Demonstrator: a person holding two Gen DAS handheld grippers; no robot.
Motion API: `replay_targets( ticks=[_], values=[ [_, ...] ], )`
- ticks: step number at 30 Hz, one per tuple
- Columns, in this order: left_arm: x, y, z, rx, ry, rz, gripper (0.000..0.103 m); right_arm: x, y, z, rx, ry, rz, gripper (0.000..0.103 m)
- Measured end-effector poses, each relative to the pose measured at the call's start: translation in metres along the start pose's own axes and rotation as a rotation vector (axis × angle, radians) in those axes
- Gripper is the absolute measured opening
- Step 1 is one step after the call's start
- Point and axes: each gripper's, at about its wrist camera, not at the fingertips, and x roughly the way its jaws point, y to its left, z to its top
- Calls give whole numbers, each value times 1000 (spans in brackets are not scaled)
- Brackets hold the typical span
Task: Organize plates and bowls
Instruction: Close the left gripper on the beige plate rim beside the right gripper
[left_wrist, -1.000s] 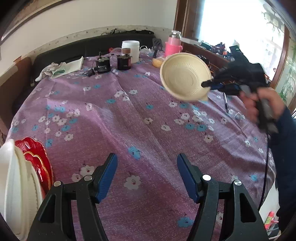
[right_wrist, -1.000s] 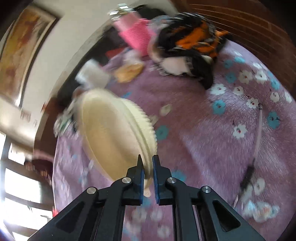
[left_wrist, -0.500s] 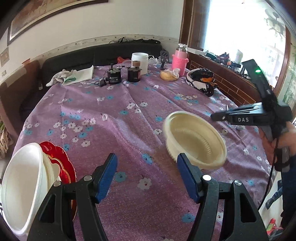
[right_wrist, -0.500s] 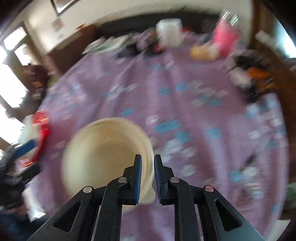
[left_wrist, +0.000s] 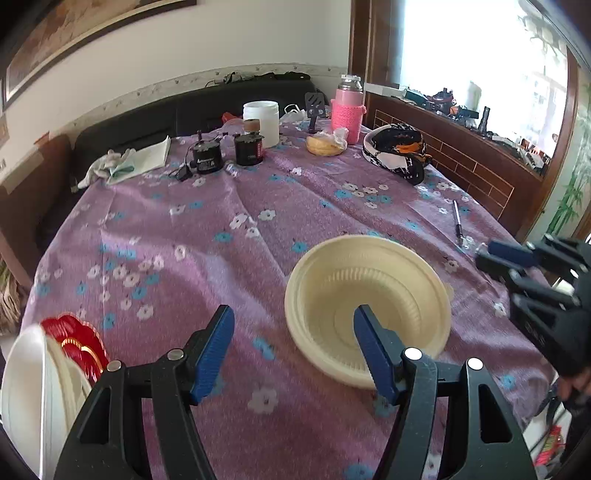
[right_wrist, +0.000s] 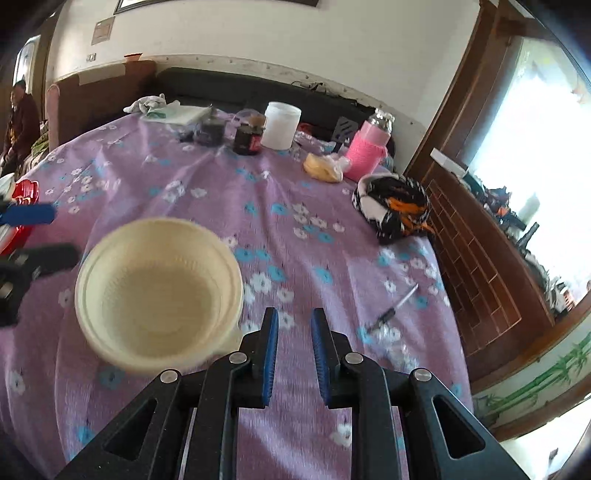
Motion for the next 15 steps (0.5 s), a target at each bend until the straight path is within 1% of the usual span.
replay_targets(
  ticks=[4,8,11,15],
  values=[
    [12,-2,6,1,18,17,66,-9,-9,-15,40,10,28,20],
    [19,-5,7,10,34,21,66,-16,-9,-24,34,-4,13,20],
    [22,-10,7,19,37,24,66,-18,-7,-27,21,-16,-15,20],
    [23,-11,7,22,39,27,66,-20,-5,-29,13,-22,-27,20]
  ],
)
